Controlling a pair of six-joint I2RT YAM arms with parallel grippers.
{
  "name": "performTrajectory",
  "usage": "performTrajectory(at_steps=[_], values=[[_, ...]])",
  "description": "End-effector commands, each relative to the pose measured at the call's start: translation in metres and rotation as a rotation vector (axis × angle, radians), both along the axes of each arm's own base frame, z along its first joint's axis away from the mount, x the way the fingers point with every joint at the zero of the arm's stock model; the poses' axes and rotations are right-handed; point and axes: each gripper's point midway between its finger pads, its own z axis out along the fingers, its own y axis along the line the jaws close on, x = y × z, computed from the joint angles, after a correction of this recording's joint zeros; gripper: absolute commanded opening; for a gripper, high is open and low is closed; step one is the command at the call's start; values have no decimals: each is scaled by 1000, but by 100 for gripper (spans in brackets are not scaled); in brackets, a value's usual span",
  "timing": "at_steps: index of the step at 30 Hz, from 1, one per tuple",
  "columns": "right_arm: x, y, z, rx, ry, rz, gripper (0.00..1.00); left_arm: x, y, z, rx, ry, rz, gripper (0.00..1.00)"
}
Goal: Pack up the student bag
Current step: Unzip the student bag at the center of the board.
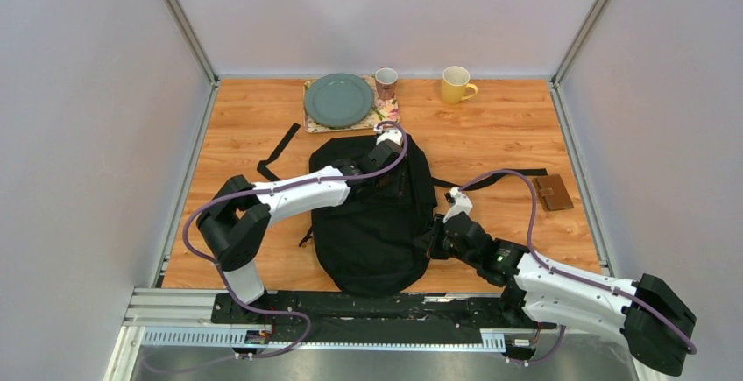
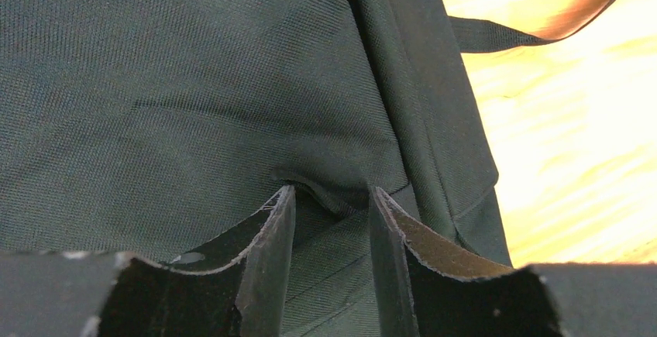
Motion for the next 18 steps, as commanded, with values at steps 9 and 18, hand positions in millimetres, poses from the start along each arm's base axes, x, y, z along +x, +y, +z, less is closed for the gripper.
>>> performTrajectory(at_steps=[9,18], values=[[4,12,28,24,-62,32,0,10,8,-12,81,-4,26,39],[5,8,27,13,-65,17,0,10,12,-24,130,-3,12,14]])
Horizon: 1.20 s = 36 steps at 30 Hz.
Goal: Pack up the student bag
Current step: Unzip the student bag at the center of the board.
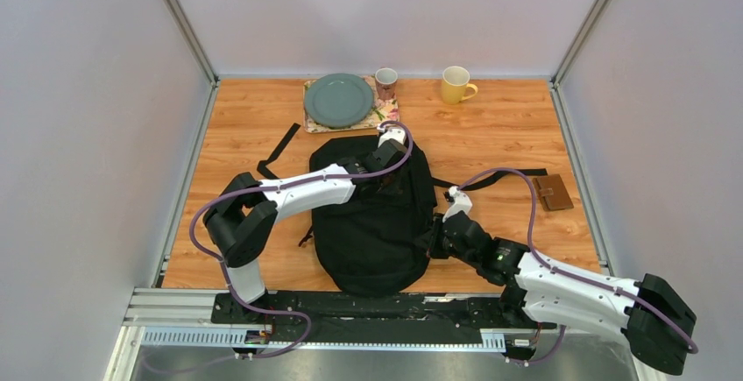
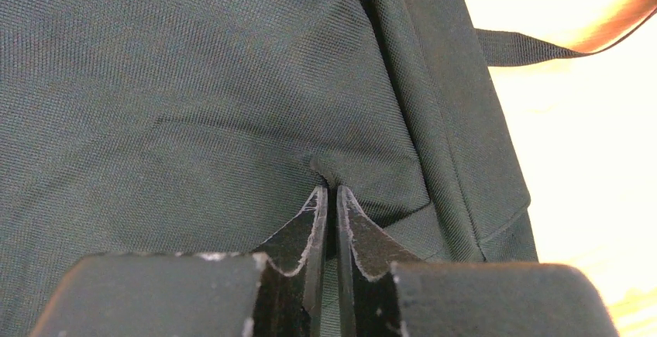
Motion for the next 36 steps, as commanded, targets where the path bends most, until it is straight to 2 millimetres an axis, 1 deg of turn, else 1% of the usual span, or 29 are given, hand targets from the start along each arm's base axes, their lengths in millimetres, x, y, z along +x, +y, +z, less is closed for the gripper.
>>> performTrajectory(at_steps=[1,2,4,5,7,8,9,10,11,13,14,15,16,17,18,19,21,22,23,24,25,26,27,28,29,30,32,33,36], values=[[5,9,22,42,-50,11,0,-1,8,-15,59,21,-10,6],[5,9,23,43,-53,11,0,-2,8,-17,63,24,-17,1],[5,8,23,39,-48,6,2,-2,7,-14,56,19,-29,0],[5,8,22,34,-51,11,16,-5,7,-17,53,24,-40,0],[8,3,23,2,-63,0,33,-4,4,-11,33,0,-61,0],[13,3,36,-4,-92,-5,44,-7,5,-13,30,6,-79,0],[16,-2,40,-22,-103,-22,48,-8,5,-11,23,0,-83,0],[19,-14,39,-74,-106,-61,50,-8,5,-5,16,-14,-92,0],[24,-17,54,-62,-129,-84,54,-11,9,-9,21,-11,-98,0],[32,-25,71,-28,-158,-120,56,-12,11,2,-6,-35,-91,0],[33,-26,78,-8,-167,-126,56,-16,13,-2,-5,-31,-101,0],[37,-27,90,26,-189,-140,56,-16,14,1,-18,-43,-100,0],[37,-24,96,56,-193,-128,55,-17,14,7,-36,-51,-98,0],[38,-22,100,73,-194,-120,54,-20,17,5,-36,-48,-101,0],[44,-21,107,92,-201,-123,52,-19,15,9,-54,-61,-105,0],[43,-11,109,120,-181,-79,52,-21,16,12,-66,-67,-107,0],[53,-11,112,134,-155,-86,47,-23,15,16,-82,-72,-112,0],[53,-3,118,148,-138,-39,46,-23,16,21,-95,-81,-113,0],[54,0,121,159,-134,-18,45,-25,15,24,-105,-84,-119,0],[62,-2,125,171,-144,-25,45,-24,14,28,-118,-94,-120,0],[61,4,128,188,-132,21,45,-24,15,31,-125,-104,-118,0],[64,7,121,185,-99,30,45,-24,14,33,-131,-108,-123,0],[71,9,122,204,-100,30,45,-24,14,35,-135,-110,-127,0],[68,14,120,223,-80,65,45,-24,13,38,-143,-115,-129,0],[70,18,111,218,-52,72,46,-25,12,40,-147,-115,-131,0],[72,21,111,232,-47,77,47,-25,11,41,-151,-118,-134,0],[74,26,99,239,-5,79,48,-25,11,43,-155,-122,-135,0],[75,28,100,252,-3,86,48,-24,11,44,-157,-123,-133,0],[81,29,90,252,18,67,48,-26,11,45,-163,-123,-137,0]])
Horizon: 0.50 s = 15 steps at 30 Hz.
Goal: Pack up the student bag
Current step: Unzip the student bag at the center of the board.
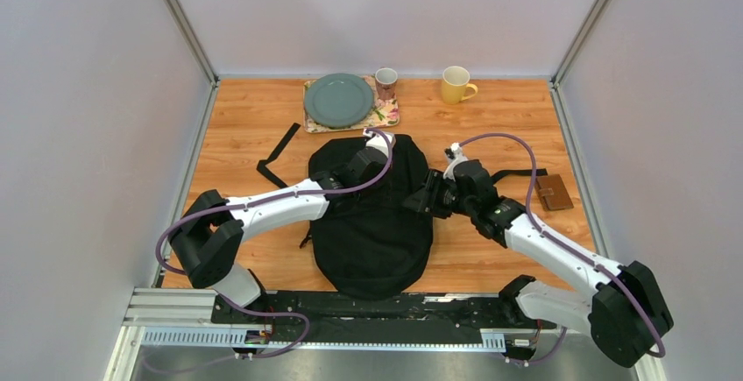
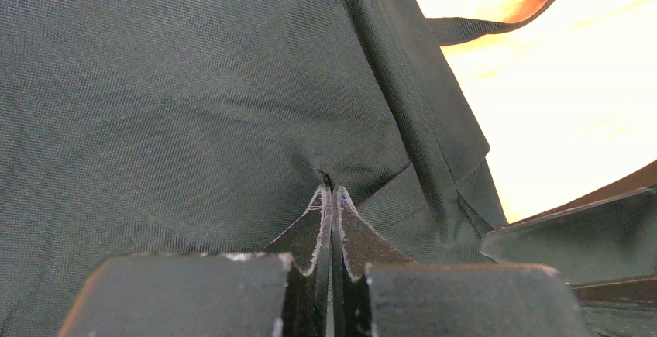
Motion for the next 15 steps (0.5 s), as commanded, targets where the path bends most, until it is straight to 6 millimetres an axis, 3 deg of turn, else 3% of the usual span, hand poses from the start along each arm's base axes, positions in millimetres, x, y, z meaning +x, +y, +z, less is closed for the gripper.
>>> performTrajectory(at_steps=[1,9,15], values=[[12,15,18,99,-43,29,48,-3,-2,18,-41,-32,-28,0],[29,11,-3,77,-14,-12,48,-3,-2,21,-49,-39,-30,0],[29,17,-16,72,36,27,48,-3,-3,22,-50,-39,-38,0]])
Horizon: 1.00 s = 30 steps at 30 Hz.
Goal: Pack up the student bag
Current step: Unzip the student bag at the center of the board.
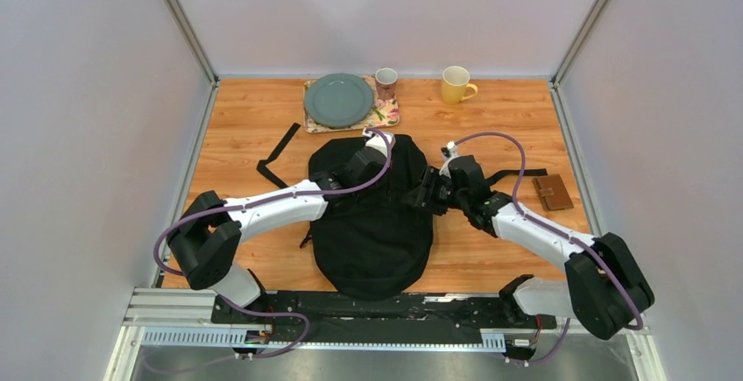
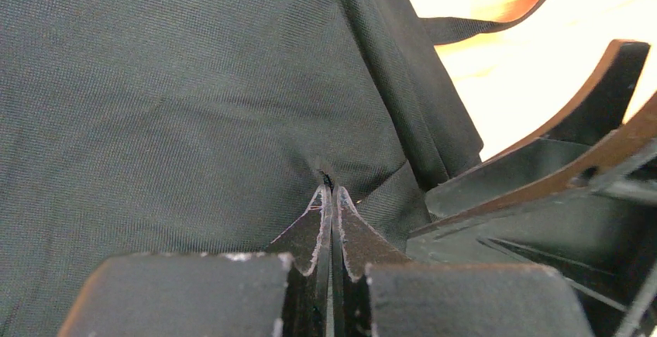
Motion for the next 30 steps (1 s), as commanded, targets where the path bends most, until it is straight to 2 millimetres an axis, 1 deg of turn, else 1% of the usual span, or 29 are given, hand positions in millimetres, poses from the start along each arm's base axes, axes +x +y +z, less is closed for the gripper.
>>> performTrajectory(at_steps=[1,3,6,9,10,12,13,16,18,19,21,22,24,25,26,27,28,29,30], values=[[7,10,10,41,-30,40,47,-1,-4,21,-48,-37,-34,0],[8,10,4,38,-14,41,46,-2,-6,20,-54,-33,-38,0],[9,14,3,61,-12,55,42,-3,-8,21,-65,-32,-45,0],[9,17,2,85,-7,72,34,-4,-9,19,-64,-28,-49,0],[9,18,2,91,-4,76,26,-4,-9,20,-66,-28,-50,0],[11,17,3,102,0,72,18,-3,-9,20,-65,-29,-52,0],[11,17,2,102,2,70,12,-4,-9,19,-63,-31,-53,0],[14,12,2,89,1,48,0,-4,-6,18,-53,-33,-48,0],[17,6,0,67,0,23,0,-4,-3,16,-37,-38,-54,0],[18,3,2,63,-11,10,0,-5,0,13,-16,-38,-59,0],[21,-5,1,44,-16,-31,0,-3,9,12,46,-64,-67,0],[20,-9,-1,36,-12,-44,0,-5,19,5,99,-54,-64,0],[21,-14,2,34,-24,-67,0,-1,36,4,183,-81,-34,0],[19,-15,-1,31,-17,-74,0,-1,43,2,208,-81,-34,0],[19,-16,-2,29,-18,-78,0,0,49,6,213,-99,-31,0],[19,-17,-3,27,-15,-79,0,-1,59,0,235,-96,-16,0],[18,-18,-6,26,-8,-81,0,-1,65,0,233,-98,-4,0],[17,-17,-8,27,-2,-83,0,-2,71,5,220,-106,8,0],[17,-18,-9,28,1,-87,0,-2,84,-2,237,-99,34,0]])
